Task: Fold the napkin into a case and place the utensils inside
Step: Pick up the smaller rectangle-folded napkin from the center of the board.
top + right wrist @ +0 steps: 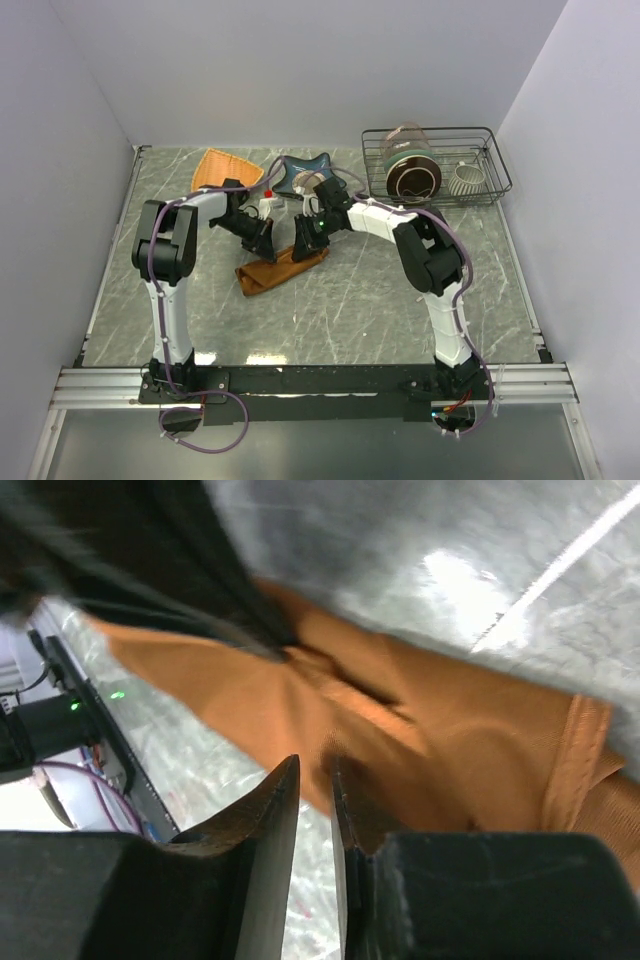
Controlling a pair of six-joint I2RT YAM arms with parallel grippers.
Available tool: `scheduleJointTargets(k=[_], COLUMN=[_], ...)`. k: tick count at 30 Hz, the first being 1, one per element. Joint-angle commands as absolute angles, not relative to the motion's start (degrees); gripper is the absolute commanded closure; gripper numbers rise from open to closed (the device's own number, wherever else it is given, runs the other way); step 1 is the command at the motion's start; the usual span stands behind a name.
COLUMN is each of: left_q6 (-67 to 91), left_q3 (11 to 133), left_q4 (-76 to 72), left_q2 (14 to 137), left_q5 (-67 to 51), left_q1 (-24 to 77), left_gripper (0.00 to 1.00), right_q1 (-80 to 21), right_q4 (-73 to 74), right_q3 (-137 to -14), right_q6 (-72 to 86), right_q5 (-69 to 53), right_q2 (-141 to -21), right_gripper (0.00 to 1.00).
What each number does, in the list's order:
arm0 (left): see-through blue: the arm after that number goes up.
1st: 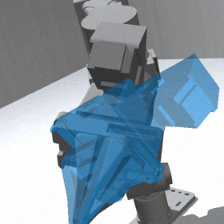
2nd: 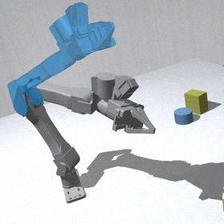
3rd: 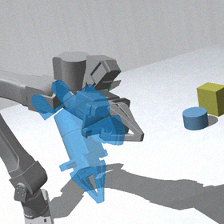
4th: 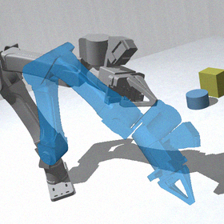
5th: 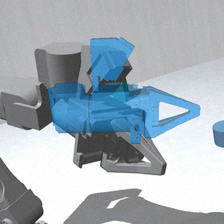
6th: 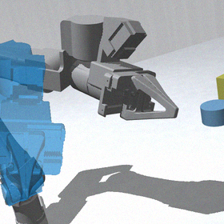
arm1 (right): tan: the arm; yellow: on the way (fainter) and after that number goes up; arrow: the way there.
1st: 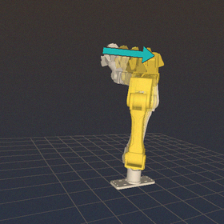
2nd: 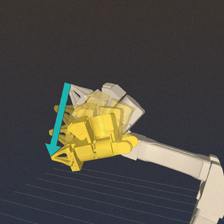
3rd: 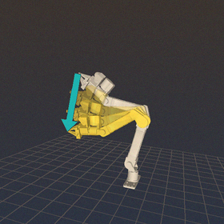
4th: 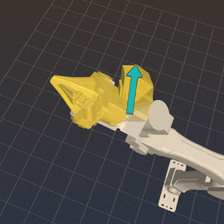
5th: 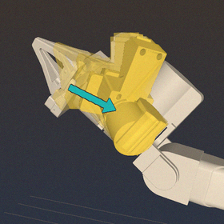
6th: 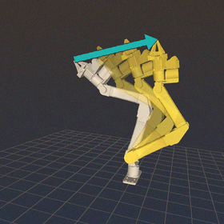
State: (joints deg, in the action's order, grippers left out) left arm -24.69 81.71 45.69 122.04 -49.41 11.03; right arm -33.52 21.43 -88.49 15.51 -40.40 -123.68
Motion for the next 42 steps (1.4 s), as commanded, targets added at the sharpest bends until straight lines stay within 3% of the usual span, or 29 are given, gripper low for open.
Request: scheduleJointTargets(k=[1, 5, 8, 13, 16, 18, 22, 29, 42], left_q6=[-28.7, -29.8, -29.3, -28.2, -24.7, -22.1, -22.4, -26.6, -27.0], left_q3=[82.5, 85.1, 85.5, 84.6, 83.4, 83.1, 86.2, 91.1, 90.0], left_q4=[48.3, 51.1, 51.9, 51.9, 48.5, 45.6, 46.4, 53.5, 56.4], left_q2=[125.1, 123.8, 120.8, 115.6, 113.4, 113.1, 117.1, 123.9, 128.1], left_q5=[-44.1, -47.1, -48.6, -46.9, -44.3, -42.7, -40.6, -44.6, -50.9], left_q1=[9.9, 9.3, 8.5, 7.6, 7.6, 7.6, 7.6, 9.0, 10.0], left_gripper=[0.98, 0.86, 0.65, 0.52, 0.41, 0.28, 0.27, 0.4, 0.51], right_q1=[-33.5, -33.5, -33.5, -33.5, -33.5, -33.5, -33.5, -33.4, -33.1], right_q4=[18.2, 18.4, 18.7, 18.3, 17.9, 17.8, 17.8, 17.9, 17.8], right_q3=[-88.9, -88.4, -87.8, -86.6, -86.3, -86.4, -86.7, -87.2, -87.2], right_q6=[17.8, 18.4, 18.2, 18.1, 18.5, 18.5, 18.5, 18.4, 18.7], right_q5=[-39.4, -37.1, -35.8, -34.4, -33.9, -33.8, -33.6, -32.8, -32.1], right_q2=[-126.0, -127.3, -127.4, -126.8, -126.8, -126.9, -126.8, -127.0, -127.4], right_gripper=[0.75, 0.78, 0.79, 0.81, 0.81, 0.81, 0.81, 0.81, 0.8])
